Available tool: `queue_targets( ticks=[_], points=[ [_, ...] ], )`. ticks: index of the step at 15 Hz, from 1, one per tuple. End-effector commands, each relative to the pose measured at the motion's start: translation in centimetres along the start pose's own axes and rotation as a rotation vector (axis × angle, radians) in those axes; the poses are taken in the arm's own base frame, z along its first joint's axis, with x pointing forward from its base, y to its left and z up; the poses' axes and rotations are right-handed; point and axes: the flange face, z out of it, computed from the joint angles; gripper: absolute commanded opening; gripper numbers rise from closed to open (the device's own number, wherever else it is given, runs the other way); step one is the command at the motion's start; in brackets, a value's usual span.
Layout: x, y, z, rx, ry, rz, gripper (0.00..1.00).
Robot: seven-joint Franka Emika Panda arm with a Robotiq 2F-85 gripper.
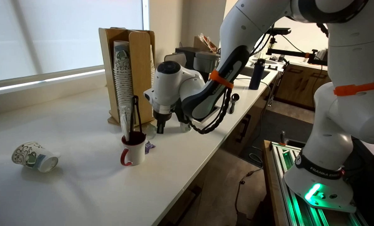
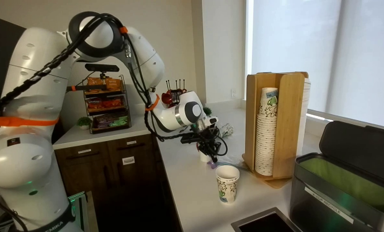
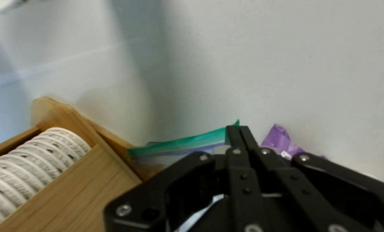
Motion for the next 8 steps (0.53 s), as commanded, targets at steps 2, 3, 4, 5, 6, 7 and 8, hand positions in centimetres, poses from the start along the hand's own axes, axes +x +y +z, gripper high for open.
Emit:
queue_targets(
  ticks=[2,3,4,5,6,7,8],
  points=[
    [-4.8,2.6,-5.5,-0.056,0.078,0.151,0.01],
    [-5.7,3.3,-6.4,-0.078,0.094,0.175,0.01],
    [-6.4,4.0,-7.3,-0.095,0.116,0.204,0.01],
    [-7.1,4.6,-8.3,-0.106,0.139,0.223,0.01],
    [-7.8,5.0,-9.1,-0.115,0.16,0.238,0.01],
    [-8.4,5.4,-9.9,-0.122,0.179,0.251,0.01],
    [-8.9,5.6,-10.6,-0.125,0.199,0.259,0.01]
  ],
)
